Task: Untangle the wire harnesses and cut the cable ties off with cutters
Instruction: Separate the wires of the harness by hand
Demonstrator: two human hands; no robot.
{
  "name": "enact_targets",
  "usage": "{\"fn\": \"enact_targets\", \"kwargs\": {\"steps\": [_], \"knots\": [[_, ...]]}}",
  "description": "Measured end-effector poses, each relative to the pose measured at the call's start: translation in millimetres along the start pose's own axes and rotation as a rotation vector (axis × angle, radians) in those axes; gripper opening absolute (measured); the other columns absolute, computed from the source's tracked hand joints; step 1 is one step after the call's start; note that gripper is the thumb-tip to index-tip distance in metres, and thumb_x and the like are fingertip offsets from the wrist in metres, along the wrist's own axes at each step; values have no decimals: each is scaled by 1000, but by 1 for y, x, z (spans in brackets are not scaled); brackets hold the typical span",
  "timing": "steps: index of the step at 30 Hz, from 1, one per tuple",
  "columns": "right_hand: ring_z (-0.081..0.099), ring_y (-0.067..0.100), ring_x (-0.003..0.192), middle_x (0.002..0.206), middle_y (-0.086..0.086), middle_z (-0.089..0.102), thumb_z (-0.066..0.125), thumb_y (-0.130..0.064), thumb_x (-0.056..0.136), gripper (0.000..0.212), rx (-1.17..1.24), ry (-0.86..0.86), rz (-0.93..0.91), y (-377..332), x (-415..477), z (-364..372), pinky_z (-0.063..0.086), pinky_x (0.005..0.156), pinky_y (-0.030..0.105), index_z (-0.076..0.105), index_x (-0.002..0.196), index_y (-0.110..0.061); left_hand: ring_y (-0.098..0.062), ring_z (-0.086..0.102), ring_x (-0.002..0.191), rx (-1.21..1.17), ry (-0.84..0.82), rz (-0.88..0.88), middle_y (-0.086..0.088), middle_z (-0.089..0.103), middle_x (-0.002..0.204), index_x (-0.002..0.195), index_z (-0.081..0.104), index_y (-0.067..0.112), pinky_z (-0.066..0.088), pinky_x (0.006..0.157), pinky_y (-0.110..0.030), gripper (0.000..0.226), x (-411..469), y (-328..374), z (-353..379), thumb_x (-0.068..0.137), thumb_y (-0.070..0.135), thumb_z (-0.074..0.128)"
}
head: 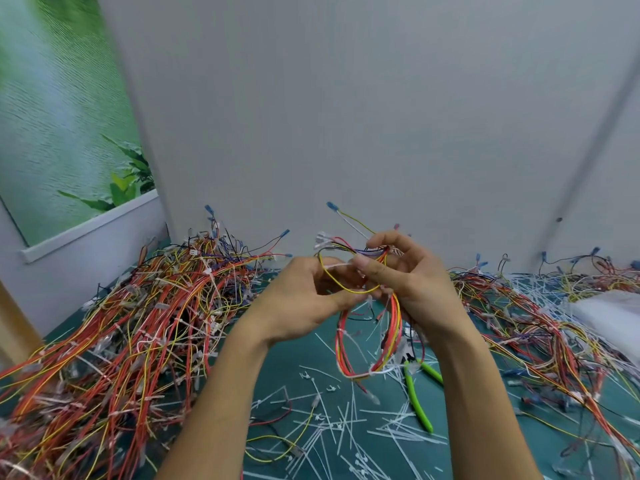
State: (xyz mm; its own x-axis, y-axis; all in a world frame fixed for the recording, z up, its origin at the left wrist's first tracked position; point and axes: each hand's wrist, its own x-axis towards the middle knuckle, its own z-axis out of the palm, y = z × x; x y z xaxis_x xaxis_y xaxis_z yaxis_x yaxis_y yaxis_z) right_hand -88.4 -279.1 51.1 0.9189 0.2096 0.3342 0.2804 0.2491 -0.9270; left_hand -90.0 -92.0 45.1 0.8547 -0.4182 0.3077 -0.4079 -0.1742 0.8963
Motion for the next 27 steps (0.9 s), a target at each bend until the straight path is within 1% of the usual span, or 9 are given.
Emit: {"fn": "enact_targets", "kwargs": {"steps": [3, 5, 7, 10, 12, 15, 19, 23, 27], "knots": [[45, 13, 42, 65, -1, 63, 83, -27, 80, 34, -98, -78, 1, -6, -5, -5, 25, 38, 16, 71, 112, -24, -14, 72, 87, 41, 100, -54, -9, 77, 97, 101, 74, 10, 60, 83, -38, 15, 1, -6, -5, 87, 9, 77], [47, 13, 43, 74, -1, 72, 86, -23, 80, 39, -137, -84, -17, -8, -6, -4, 28, 39, 17, 72, 116, -25, -14, 71, 80, 5, 144, -69, -8, 76, 89, 100, 71, 3, 60, 79, -35, 12, 1, -7, -7, 89, 4, 74], [52, 14, 44, 85, 7, 78, 86, -17, 81, 34, -201, -42, -48, -8, -7, 0, 35, 40, 16, 75, 113, -24, -11, 69, 71, -51, 190, -76, -3, 72, 79, 97, 70, 5, 56, 68, -27, 7, 1, -5, -9, 91, 3, 71], [58, 18, 45, 85, 7, 79, 84, -16, 84, 17, -321, 30, -107, -6, -5, 5, 42, 44, 17, 77, 100, -19, -11, 65, 66, -145, 209, -89, -5, 69, 75, 100, 67, -2, 52, 61, -22, 7, 0, -6, -13, 93, 0, 65], [62, 21, 46, 86, 4, 79, 82, -14, 86, 10, -395, 29, -109, -5, -5, 5, 46, 47, 22, 74, 92, -16, -11, 65, 65, -279, 206, -101, -5, 69, 74, 96, 67, 2, 52, 63, -21, 7, -2, -4, -15, 92, -3, 63], [66, 21, 48, 98, -6, 77, 81, -13, 87, 12, -546, -27, -73, -2, -7, 10, 49, 49, 23, 71, 92, -17, -12, 64, 67, -413, 162, -103, -7, 68, 75, 98, 65, 0, 53, 66, -20, 16, -5, -1, -16, 83, 4, 66], [57, 11, 49, 81, -8, 72, 81, -15, 88, 16, -605, 13, -127, 0, -5, 12, 45, 50, 23, 68, 82, -23, -15, 66, 70, -433, 106, -132, -11, 68, 79, 102, 63, -3, 56, 69, -21, 26, -7, 1, -17, 79, 8, 67], [52, 30, 52, 79, -5, 70, 83, -15, 86, 26, -637, -12, -125, 1, -5, 8, 46, 50, 34, 61, 84, -29, -18, 65, 78, -393, 54, -179, -16, 65, 89, 106, 62, -3, 56, 71, -23, 18, -10, -2, -20, 89, 2, 64], [45, 16, 54, 79, -8, 66, 83, -11, 84, 34, -711, -7, -173, 4, -4, 8, 41, 52, 26, 54, 82, -30, -20, 62, 80, -375, 3, -215, -15, 60, 90, 109, 59, -2, 55, 71, -24, 14, -11, -4, -19, 95, -3, 57]]}}
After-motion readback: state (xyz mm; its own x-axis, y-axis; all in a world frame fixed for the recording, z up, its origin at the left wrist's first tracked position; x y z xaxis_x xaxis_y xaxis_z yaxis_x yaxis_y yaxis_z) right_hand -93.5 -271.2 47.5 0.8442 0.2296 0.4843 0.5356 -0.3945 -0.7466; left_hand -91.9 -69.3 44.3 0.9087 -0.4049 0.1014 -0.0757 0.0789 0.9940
